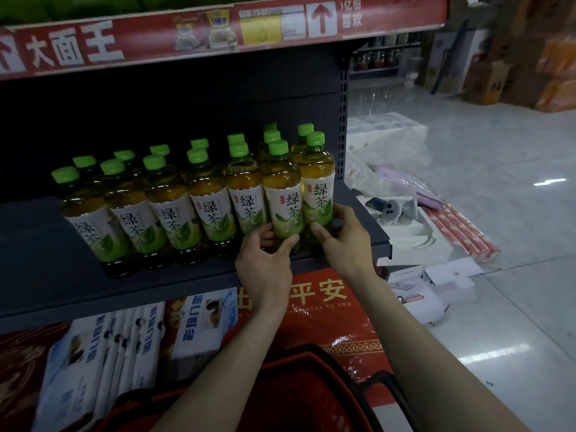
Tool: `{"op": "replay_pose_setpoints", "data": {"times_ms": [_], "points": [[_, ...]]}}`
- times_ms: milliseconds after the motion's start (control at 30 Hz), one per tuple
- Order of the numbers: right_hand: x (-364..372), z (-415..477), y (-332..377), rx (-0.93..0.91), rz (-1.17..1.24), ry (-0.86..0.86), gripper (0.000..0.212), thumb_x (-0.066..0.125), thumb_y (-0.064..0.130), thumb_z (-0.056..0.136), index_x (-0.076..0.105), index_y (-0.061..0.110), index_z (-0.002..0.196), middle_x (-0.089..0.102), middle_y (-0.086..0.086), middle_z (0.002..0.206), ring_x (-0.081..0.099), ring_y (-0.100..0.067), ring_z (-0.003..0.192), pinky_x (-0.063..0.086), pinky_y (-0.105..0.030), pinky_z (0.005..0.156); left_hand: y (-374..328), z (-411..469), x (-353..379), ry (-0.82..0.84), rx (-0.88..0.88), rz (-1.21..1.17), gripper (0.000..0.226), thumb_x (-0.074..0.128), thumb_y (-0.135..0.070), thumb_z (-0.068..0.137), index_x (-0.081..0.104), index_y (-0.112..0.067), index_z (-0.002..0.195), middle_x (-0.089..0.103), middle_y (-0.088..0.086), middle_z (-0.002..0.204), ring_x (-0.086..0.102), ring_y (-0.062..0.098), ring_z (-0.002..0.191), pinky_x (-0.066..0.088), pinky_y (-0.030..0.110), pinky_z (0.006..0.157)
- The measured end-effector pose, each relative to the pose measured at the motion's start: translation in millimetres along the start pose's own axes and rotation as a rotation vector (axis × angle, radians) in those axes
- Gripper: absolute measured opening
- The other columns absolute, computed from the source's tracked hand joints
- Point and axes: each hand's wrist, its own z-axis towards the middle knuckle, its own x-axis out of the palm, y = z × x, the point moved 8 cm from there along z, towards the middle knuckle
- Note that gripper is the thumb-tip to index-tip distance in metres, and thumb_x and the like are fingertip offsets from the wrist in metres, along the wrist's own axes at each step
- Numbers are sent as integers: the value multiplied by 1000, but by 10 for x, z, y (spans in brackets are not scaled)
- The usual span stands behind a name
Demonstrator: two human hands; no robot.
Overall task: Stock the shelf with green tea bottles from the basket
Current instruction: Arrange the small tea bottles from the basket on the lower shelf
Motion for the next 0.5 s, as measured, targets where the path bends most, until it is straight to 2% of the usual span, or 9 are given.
{"op": "replay_pose_setpoints", "data": {"times_ms": [167,333,500], "points": [[34,9,17,18,13,-11,53,74,38,93,51,23,138,66,5,126,64,-17,118,55,-43,99,12,-22,-18,-32,2,43,31,88,-46,76,80,-29,101,73,-18,88,69,4,83,60,41,77],[17,22,-20,5,-3,-31,48,73,32,95,51,24,137,65,8,125,63,-14,114,55,-41,96,24,-1,25,-13,-13,63,33,86,-47,80,82,-27,107,76,-16,90,70,8,87,59,42,80],[-32,64,-43,-2,-12,-51,44,75,29,94,54,24,132,62,14,114,62,-11,109,56,-40,91,3,16,52,-28,-64,71,34,84,-49,82,82,-28,108,79,-15,92,70,9,91,58,40,86]]}}
